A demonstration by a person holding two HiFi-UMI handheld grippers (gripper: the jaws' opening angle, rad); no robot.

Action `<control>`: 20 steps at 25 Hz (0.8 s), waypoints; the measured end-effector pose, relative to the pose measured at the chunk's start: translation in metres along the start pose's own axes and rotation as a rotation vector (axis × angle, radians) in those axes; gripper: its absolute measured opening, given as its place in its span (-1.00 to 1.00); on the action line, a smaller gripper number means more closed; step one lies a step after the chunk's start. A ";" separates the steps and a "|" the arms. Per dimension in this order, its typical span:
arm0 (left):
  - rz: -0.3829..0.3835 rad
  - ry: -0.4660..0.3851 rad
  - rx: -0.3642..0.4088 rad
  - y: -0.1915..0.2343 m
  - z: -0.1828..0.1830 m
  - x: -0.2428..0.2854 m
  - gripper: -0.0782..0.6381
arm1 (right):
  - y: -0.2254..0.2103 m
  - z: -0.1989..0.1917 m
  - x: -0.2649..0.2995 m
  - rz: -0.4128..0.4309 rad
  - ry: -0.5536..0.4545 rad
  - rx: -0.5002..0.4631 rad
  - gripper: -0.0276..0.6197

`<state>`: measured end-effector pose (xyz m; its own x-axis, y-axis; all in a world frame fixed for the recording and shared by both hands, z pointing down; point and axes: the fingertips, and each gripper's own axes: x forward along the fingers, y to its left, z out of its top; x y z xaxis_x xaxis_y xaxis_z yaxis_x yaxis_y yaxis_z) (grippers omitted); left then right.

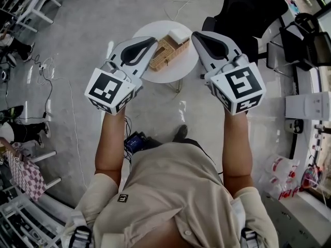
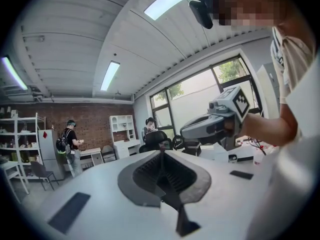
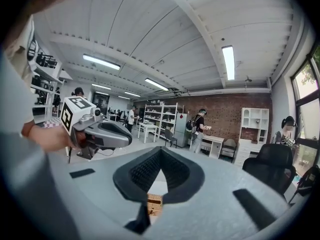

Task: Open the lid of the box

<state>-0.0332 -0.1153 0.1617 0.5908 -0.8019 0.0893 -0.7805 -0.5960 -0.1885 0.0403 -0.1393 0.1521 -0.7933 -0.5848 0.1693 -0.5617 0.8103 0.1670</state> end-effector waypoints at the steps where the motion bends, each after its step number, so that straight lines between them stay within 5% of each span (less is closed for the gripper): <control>1: 0.004 0.007 0.000 -0.001 -0.002 0.004 -0.73 | -0.004 -0.003 0.000 0.004 -0.001 0.003 -0.94; 11: -0.003 0.052 -0.024 0.011 -0.030 0.033 -0.73 | -0.027 -0.036 0.019 0.007 0.041 0.045 -0.94; 20: -0.088 0.066 -0.074 0.034 -0.070 0.062 -0.73 | -0.044 -0.056 0.038 -0.086 0.099 0.055 -0.94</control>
<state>-0.0372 -0.1883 0.2292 0.6448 -0.7459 0.1671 -0.7406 -0.6637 -0.1050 0.0481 -0.1998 0.2053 -0.7163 -0.6507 0.2521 -0.6406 0.7564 0.1320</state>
